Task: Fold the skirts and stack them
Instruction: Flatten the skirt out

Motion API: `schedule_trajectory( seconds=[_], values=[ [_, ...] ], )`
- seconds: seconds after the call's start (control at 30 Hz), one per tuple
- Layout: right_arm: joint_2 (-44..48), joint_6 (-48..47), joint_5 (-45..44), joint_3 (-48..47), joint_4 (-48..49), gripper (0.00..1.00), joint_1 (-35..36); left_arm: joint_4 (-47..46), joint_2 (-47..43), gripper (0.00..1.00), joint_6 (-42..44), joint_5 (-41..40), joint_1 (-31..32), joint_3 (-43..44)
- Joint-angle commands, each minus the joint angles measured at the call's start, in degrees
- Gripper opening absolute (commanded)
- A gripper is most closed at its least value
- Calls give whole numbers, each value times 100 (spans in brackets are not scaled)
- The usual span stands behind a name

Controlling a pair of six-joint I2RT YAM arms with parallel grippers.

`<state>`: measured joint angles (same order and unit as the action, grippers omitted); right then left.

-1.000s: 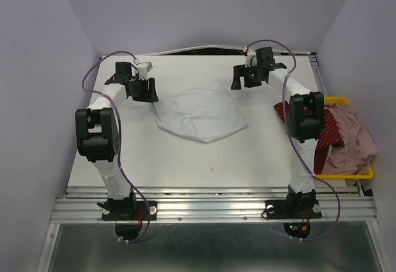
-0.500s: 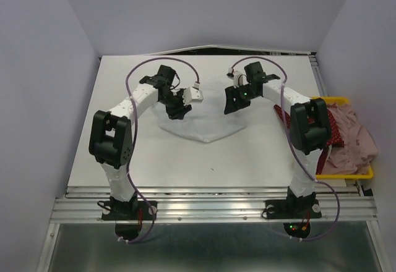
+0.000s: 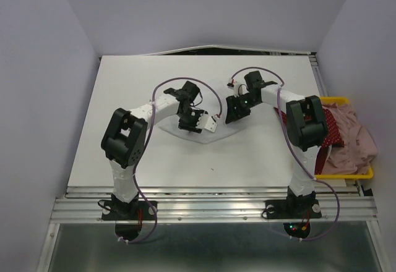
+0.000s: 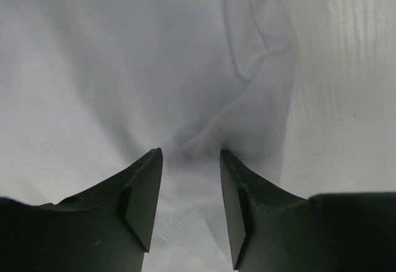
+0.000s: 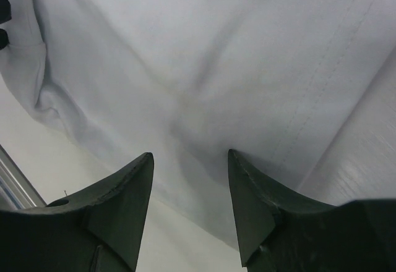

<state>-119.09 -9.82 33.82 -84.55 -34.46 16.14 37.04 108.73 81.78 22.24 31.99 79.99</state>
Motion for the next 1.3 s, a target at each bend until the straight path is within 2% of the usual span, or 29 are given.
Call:
schedule_trajectory(
  seconds=[0.0, 0.07, 0.13, 0.17, 0.33, 0.47, 0.57, 0.67, 0.73, 0.77, 0.83, 1.0, 1.07, 1.13, 1.2, 1.23, 1.27],
  values=[
    [-176, -169, -350, 264, -61, 57, 29, 67, 78, 53, 506, -299, 132, -194],
    [-185, -160, -455, 246, -52, 57, 29, 146, 105, 51, 567, -396, 211, -246],
    [-202, -151, -525, 229, -52, 57, 29, 163, 70, 43, 602, -457, 246, -378],
    [-220, -151, -578, 220, -52, 57, 29, 198, 52, 30, 611, -527, 273, -413],
    [-273, -134, -763, 176, -44, 56, 29, 479, -378, 0, 568, -528, 299, -633],
    [-290, -81, -912, 158, -17, 56, 29, 612, -1140, 0, 339, -431, 430, -1010],
    [-273, -20, -1035, 158, 18, 55, 29, 542, -1590, 0, -134, -352, 615, -1518],
    [-264, 51, -1088, 132, 36, 54, 29, 349, -2213, 1, -836, -308, 1071, -2116],
    [-203, 68, -1053, 141, 44, 54, 29, 208, -2478, 15, -1154, -151, 1439, -2425],
    [-176, 77, -1018, 141, 36, 54, 29, 181, -2740, 27, -1408, -80, 1564, -2696],
    [-37, 51, -861, 158, -8, 55, 29, 164, -2996, 35, -1594, 69, 1897, -2900],
    [359, -203, -386, 167, -210, 58, 29, 216, -3507, 38, -1998, 97, 1996, -3077],
    [482, -318, -438, 132, -316, 58, 29, 94, -3551, 38, -2235, -53, 1908, -2989],
    [623, -467, -508, 115, -369, 57, 29, -352, -3508, 37, -2944, -141, 1453, -2735],
    [720, -590, -561, 132, -439, 56, 29, -381, -3211, 36, -3202, 271, 847, -2236],
    [842, -652, -518, 167, -517, 55, 29, -407, -3061, 34, -3577, 455, 235, -2059],
    [922, -670, -421, 211, -527, 55, 99, -382, -2755, 33, -3729, 552, -76, -1692]
  ],
)
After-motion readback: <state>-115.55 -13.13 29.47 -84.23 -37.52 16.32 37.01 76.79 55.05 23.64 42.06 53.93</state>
